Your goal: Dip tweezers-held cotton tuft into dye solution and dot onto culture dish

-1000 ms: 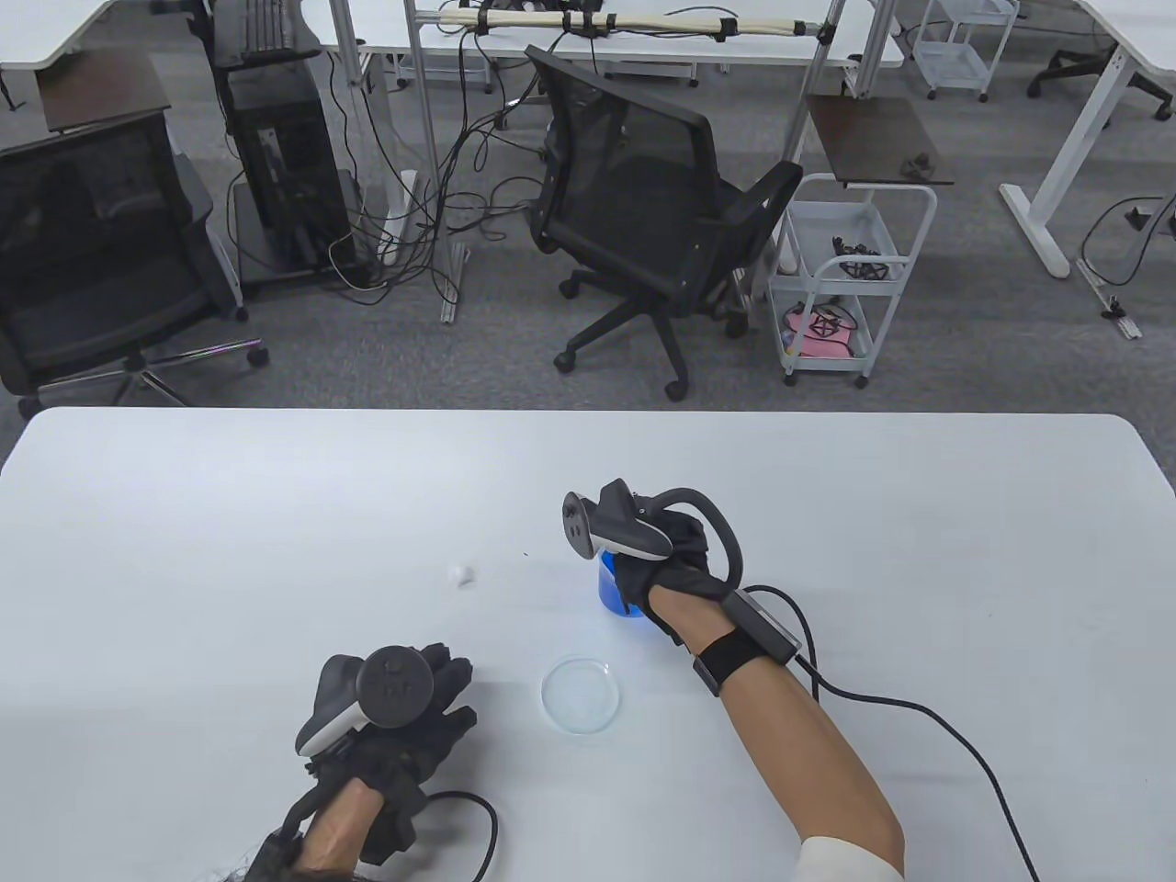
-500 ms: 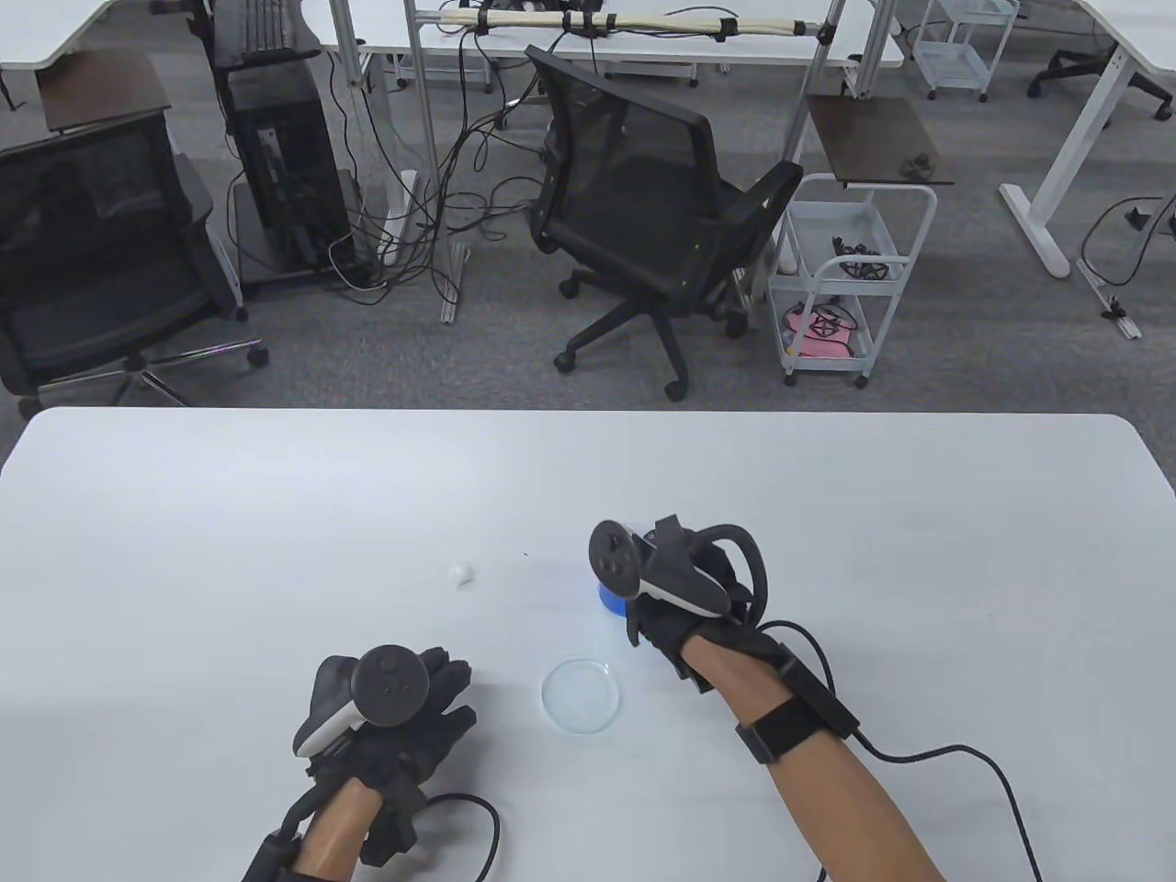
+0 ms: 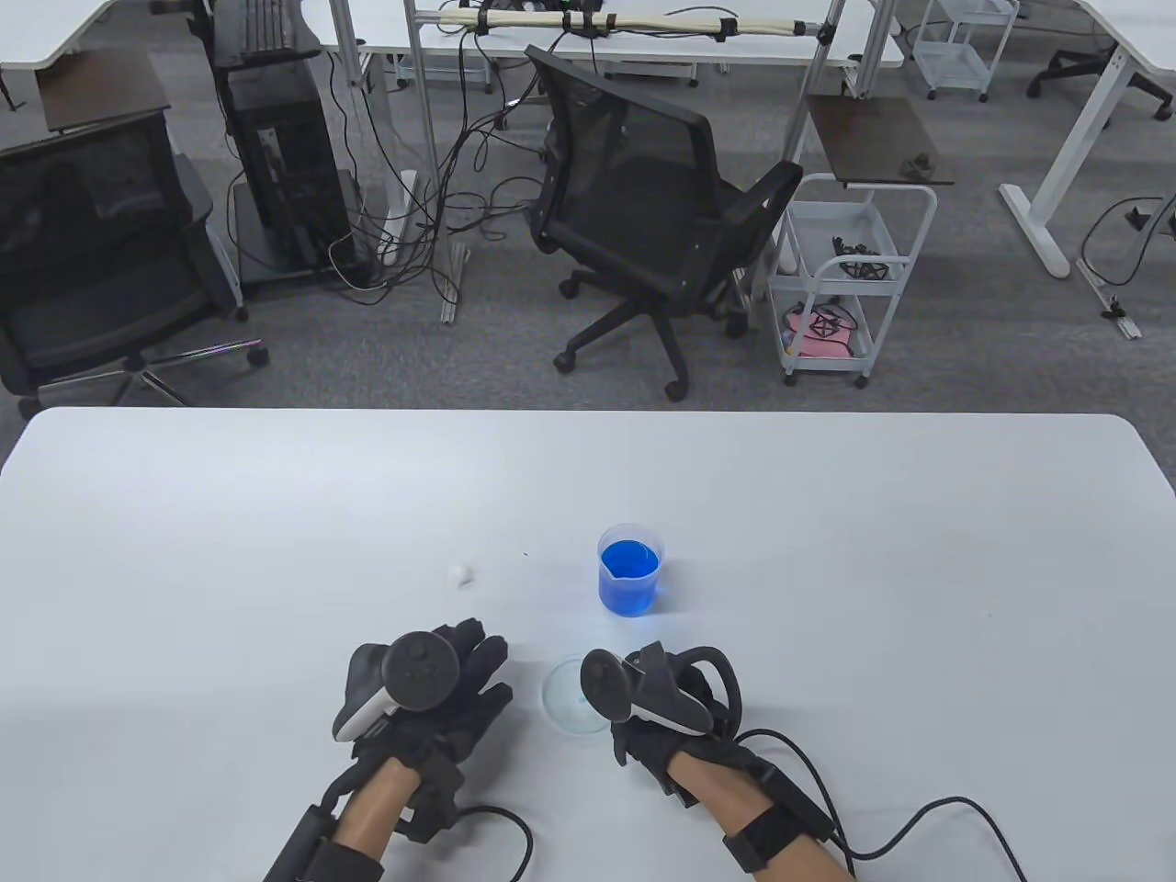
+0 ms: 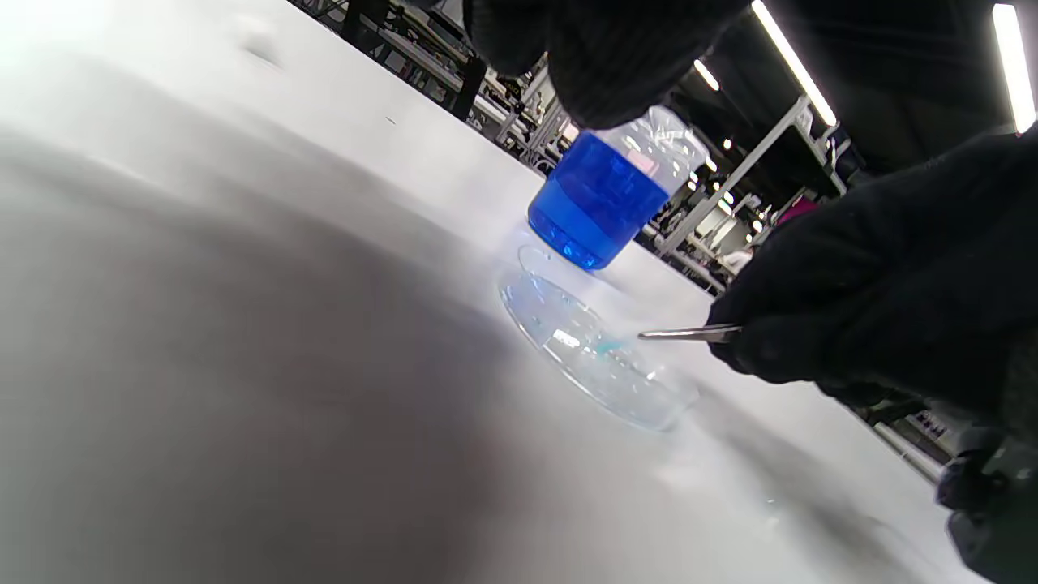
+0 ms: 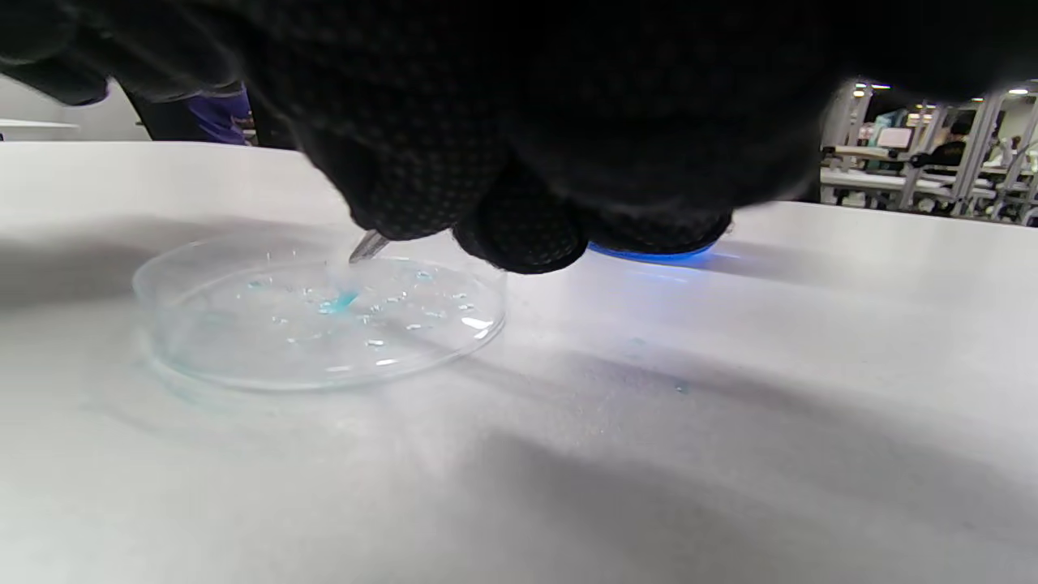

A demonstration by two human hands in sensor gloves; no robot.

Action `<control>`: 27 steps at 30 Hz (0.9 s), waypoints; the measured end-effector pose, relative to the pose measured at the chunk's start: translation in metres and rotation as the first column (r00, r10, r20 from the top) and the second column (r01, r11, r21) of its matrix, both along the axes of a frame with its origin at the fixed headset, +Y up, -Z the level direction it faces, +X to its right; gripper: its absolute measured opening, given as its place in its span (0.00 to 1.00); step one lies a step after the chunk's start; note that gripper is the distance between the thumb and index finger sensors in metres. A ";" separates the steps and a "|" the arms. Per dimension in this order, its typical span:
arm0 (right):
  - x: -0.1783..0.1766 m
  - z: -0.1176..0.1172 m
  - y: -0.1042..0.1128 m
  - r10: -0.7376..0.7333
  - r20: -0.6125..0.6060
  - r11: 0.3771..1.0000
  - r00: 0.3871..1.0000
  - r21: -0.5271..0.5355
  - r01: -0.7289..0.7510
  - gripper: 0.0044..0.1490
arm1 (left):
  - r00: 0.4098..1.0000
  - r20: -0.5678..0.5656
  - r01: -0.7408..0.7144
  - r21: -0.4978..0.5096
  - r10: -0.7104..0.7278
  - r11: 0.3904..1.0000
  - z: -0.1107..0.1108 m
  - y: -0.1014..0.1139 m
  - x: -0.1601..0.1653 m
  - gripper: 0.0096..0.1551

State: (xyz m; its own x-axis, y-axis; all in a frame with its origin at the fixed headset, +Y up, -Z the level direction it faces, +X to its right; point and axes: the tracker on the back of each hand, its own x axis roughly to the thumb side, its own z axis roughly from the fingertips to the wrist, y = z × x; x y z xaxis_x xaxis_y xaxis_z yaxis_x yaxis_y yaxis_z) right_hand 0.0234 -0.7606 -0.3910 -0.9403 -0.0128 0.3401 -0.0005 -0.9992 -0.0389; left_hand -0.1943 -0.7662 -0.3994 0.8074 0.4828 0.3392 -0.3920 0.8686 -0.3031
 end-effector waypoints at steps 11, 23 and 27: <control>0.009 -0.001 0.011 -0.102 0.035 0.987 0.994 0.126 0.096 0.24 | 0.991 0.089 0.119 -0.171 -0.105 0.978 -0.016 -0.035 0.039 0.40; 0.005 -0.006 -0.009 -0.012 0.052 0.995 0.999 0.101 0.007 0.24 | 0.982 0.096 0.178 -0.170 -0.163 0.969 -0.012 -0.034 0.044 0.39; 0.013 -0.003 0.006 -0.065 0.078 0.987 0.995 0.154 0.052 0.24 | 0.979 0.098 0.193 -0.160 -0.179 0.968 -0.011 -0.034 0.046 0.39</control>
State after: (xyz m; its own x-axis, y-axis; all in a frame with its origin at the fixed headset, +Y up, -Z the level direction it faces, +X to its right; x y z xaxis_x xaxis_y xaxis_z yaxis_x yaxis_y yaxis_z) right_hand 0.0367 -0.7545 -0.3942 -0.9656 -0.0024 0.2599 -0.0493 -0.9802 -0.1920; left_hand -0.1486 -0.8000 -0.4102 0.8612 0.3821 0.3350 -0.1956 0.8577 -0.4755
